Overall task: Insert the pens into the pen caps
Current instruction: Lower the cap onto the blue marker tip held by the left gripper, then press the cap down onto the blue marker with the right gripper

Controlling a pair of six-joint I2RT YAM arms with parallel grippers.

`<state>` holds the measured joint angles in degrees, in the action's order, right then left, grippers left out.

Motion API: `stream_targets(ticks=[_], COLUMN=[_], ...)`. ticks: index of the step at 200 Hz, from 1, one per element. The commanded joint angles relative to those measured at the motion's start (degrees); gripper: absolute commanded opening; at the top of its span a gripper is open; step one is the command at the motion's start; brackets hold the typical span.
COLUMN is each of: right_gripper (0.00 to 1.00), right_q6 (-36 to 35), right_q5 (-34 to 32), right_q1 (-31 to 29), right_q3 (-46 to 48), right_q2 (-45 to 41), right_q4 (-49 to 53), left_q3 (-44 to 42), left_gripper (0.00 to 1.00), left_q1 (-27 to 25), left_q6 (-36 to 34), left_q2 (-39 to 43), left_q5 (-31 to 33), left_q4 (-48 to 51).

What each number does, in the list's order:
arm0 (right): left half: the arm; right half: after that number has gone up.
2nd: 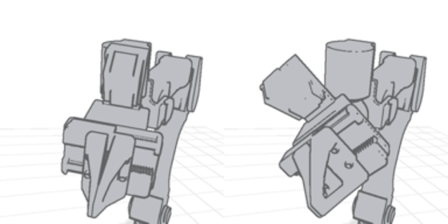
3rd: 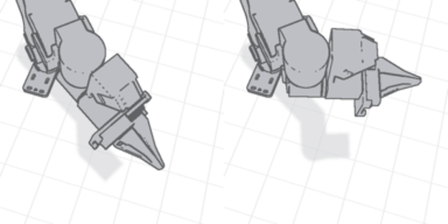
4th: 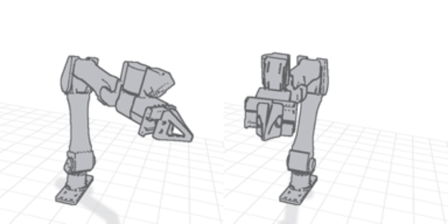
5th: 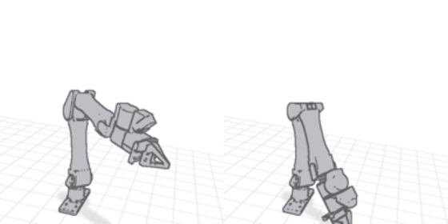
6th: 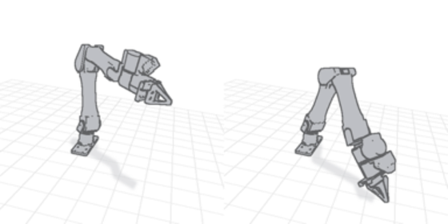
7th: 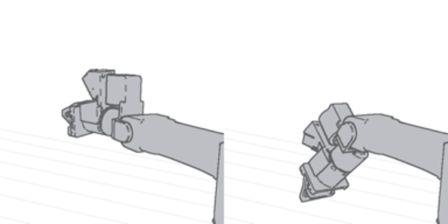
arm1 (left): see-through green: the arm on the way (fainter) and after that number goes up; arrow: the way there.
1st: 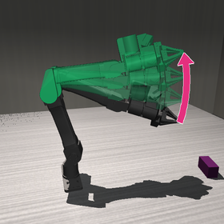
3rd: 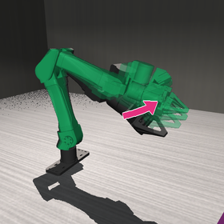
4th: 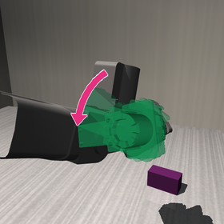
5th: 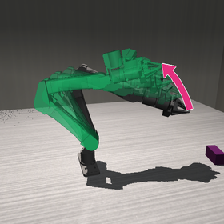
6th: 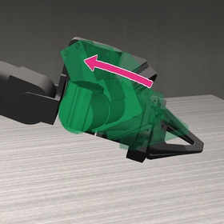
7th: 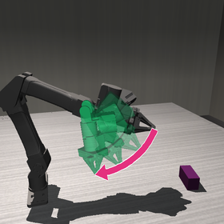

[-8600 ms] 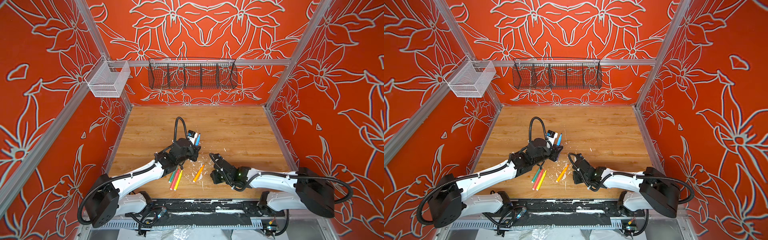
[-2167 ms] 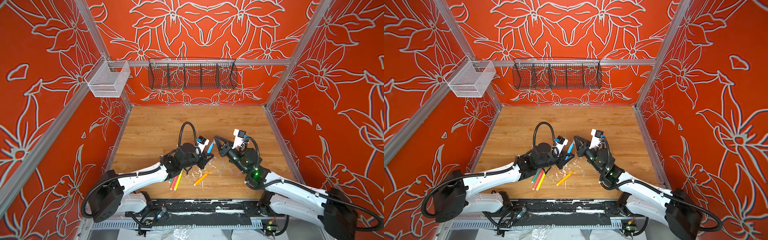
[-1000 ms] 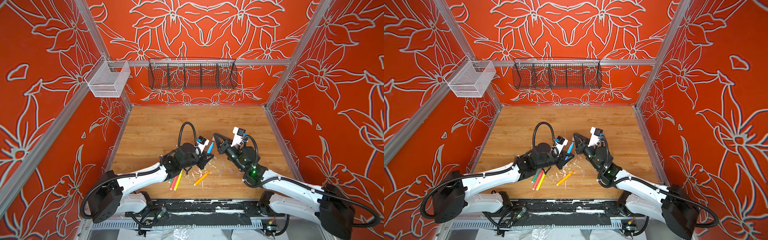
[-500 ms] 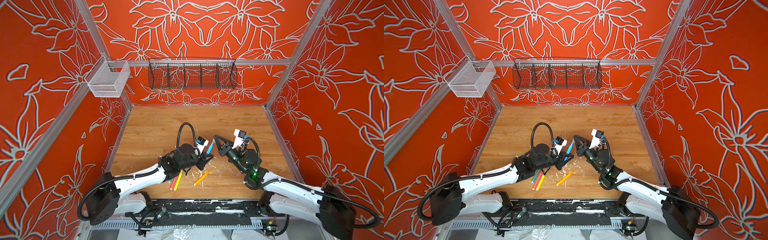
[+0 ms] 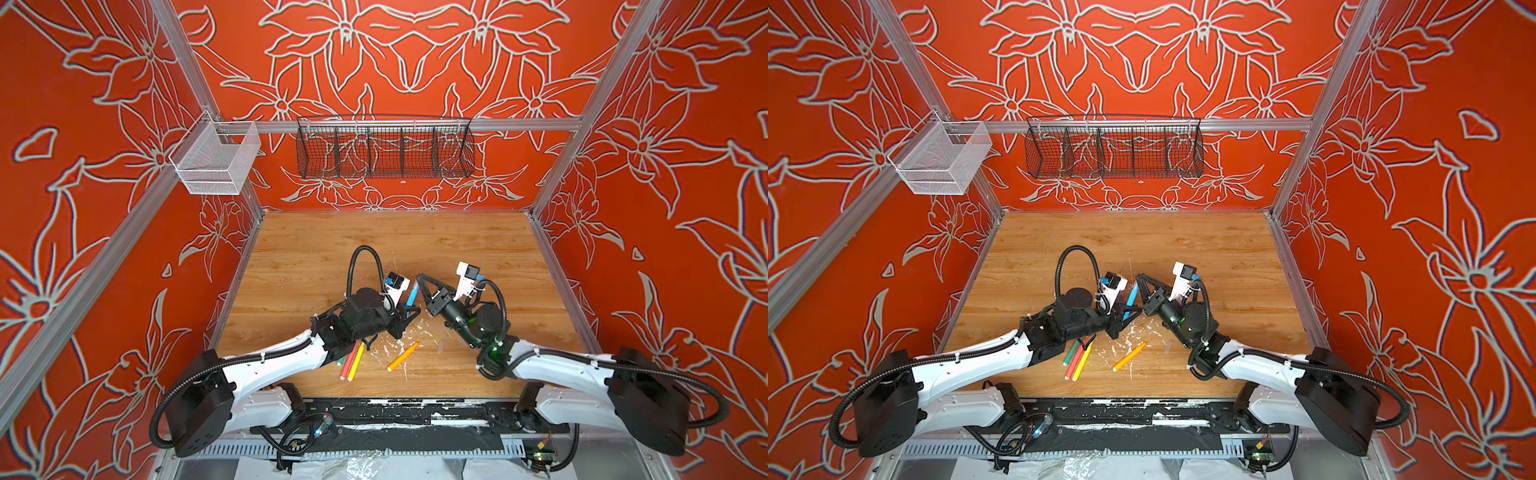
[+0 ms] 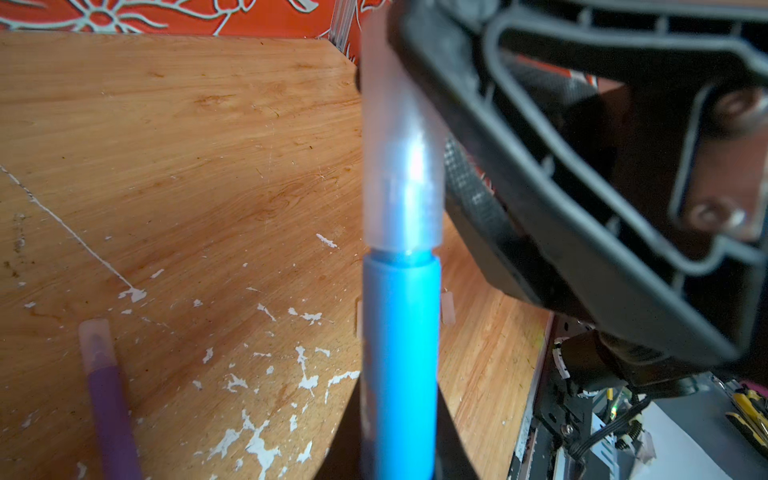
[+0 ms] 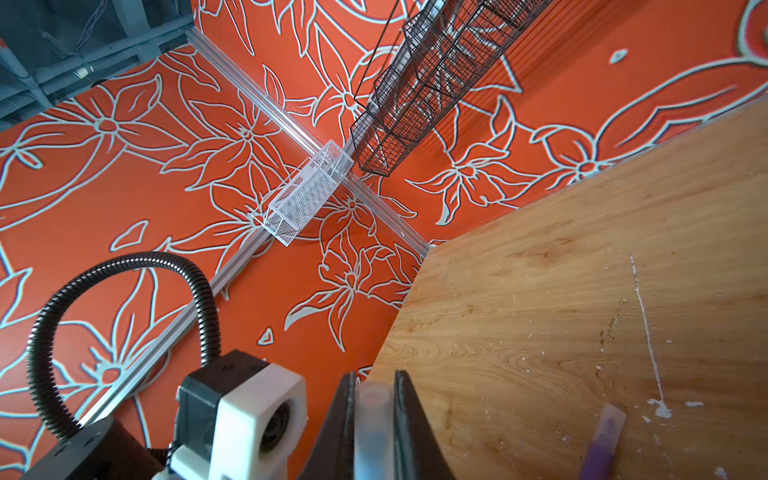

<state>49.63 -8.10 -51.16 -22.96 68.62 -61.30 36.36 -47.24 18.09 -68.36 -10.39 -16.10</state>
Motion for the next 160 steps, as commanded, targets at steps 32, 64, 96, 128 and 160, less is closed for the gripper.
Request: stream_targets(ticks=[32,64,96,128,160], right_gripper=[0.1,0.45,0.62,0.67,0.59], right_q6=[1.93,-0.02,-1.83,-2.65,-2.51], right_q5=[3.06,0.98,-5.93,-9.08,-5.02], right_q1=[-3.32,-3.95,-3.91,-2.46,0.24], right_q3=[1.61,2.35,1.73,-1.78,-3.93], right_q2=[0.34,-3.7,-14.09,-23.0,-24.18], right_q4=[-5.05,-1.47,15.12,34.45,39.85], left_q3=[-1.04,-1.11,0.4,2.56,3.99], left_gripper=[0.0,0.0,0.0,0.0,0.0], left_q1=[1.63,1.63,1.21,-1.92,-4.45], left_q6=[1.04,0.07,-1.11,-4.53,-6.84], left_q2=[2.45,2.17,1.06,-0.47,-1.67], left_q5=[-1.27,-2.88,-4.12,-2.51,-0.91], left_q4=[-3.97,-4.46,-3.04,-0.66,0.62])
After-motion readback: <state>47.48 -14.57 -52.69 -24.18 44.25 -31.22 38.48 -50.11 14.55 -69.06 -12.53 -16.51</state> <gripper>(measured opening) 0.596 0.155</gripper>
